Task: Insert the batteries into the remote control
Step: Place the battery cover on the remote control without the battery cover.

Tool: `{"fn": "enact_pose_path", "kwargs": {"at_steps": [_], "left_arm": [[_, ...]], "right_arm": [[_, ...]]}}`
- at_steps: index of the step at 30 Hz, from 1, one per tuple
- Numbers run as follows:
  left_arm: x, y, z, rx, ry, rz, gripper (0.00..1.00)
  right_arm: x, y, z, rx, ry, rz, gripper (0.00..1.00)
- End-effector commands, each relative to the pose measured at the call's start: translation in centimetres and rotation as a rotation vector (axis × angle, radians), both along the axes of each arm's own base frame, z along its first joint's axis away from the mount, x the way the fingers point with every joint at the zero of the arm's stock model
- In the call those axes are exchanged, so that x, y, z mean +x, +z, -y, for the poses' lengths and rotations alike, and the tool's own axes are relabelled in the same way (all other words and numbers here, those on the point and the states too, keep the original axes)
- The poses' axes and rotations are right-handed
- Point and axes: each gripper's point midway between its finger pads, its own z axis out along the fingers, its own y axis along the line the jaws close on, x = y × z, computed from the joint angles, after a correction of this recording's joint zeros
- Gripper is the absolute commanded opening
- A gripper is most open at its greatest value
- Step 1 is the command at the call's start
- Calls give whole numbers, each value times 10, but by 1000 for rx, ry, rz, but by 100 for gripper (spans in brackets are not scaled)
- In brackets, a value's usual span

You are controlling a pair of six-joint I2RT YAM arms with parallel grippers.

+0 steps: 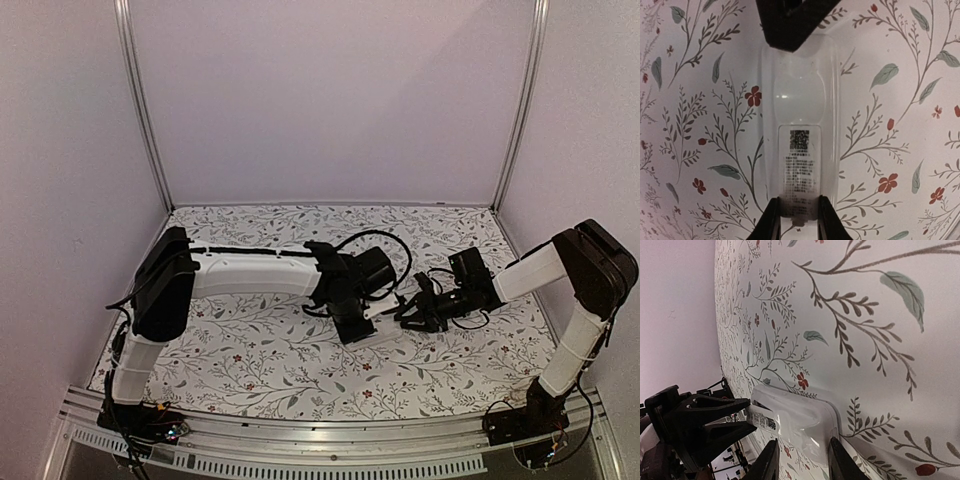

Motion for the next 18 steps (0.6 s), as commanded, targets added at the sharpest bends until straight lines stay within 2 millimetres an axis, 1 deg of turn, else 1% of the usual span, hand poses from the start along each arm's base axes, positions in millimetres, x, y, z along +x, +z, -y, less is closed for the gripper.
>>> {"fn": "enact_pose_path", "kwargs": {"at_steps": [1,4,9,14,18], "left_arm": [[-6,-13,8,12,-22,-25,21],[-7,-19,7,25,-26,-32,27],[-7,-19,6,28,-34,-30,33],[-8,-13,6,16,-35,-35,38],[-7,-6,7,1,-35,-30,46]], "right_arm": [[-5,8,-5,25,26,16,33],[-5,8,-5,25,25,15,33],[-5,8,-5,25,25,17,33],[-5,8,-5,23,24,15,33],[-5,8,-5,23,23,16,33]]}}
